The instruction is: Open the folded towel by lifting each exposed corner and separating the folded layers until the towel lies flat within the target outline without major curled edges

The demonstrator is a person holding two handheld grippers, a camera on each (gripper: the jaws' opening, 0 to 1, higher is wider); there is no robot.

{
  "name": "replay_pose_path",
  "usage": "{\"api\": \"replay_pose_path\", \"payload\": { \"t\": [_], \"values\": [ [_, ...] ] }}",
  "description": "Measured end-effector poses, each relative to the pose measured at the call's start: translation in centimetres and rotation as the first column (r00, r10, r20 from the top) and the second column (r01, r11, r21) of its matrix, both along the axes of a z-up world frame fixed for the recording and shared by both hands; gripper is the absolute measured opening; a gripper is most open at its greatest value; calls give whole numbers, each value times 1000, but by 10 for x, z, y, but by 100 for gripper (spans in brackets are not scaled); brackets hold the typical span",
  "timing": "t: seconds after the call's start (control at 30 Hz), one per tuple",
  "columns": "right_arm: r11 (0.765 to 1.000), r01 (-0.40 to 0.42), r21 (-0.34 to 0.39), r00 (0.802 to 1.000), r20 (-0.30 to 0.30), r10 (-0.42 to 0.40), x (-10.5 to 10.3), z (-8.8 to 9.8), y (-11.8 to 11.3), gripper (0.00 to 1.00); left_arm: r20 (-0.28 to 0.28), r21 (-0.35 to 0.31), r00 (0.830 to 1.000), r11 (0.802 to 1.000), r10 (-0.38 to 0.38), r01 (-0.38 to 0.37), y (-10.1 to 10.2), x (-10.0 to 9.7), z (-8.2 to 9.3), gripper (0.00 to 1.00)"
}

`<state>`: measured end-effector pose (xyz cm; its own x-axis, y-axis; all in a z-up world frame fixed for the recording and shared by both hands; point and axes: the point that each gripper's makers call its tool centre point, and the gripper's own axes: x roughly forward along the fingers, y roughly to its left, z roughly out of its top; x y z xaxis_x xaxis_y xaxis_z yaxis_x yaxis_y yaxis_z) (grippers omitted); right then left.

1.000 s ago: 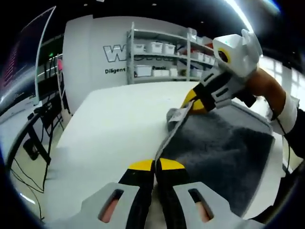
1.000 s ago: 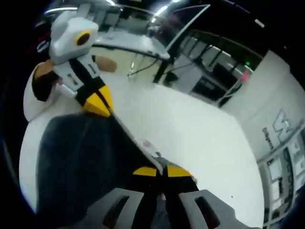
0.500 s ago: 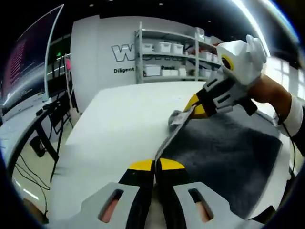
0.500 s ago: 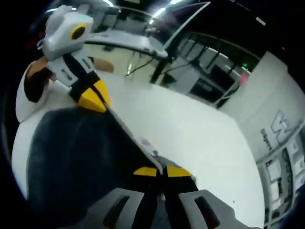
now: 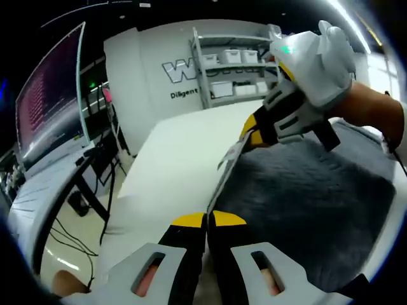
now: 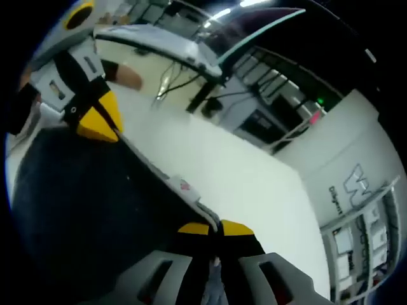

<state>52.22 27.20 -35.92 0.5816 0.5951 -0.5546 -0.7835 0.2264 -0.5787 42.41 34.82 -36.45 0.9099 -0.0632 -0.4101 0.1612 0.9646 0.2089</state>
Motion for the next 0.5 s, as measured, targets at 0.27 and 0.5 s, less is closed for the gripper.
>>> {"api": "replay_pose_path", "payload": {
  "t": [0.27, 0.5],
  "values": [
    [997, 36, 63, 996, -80, -31, 6, -7, 12, 0, -5, 7, 1000, 1000, 13, -13, 11, 0, -2, 2],
    [994, 38, 102, 994, -108, -27, 13, -17, 22, 0, 3, 22, 1000, 999, 26, -26, 18, 1, -2, 3]
  ]
}}
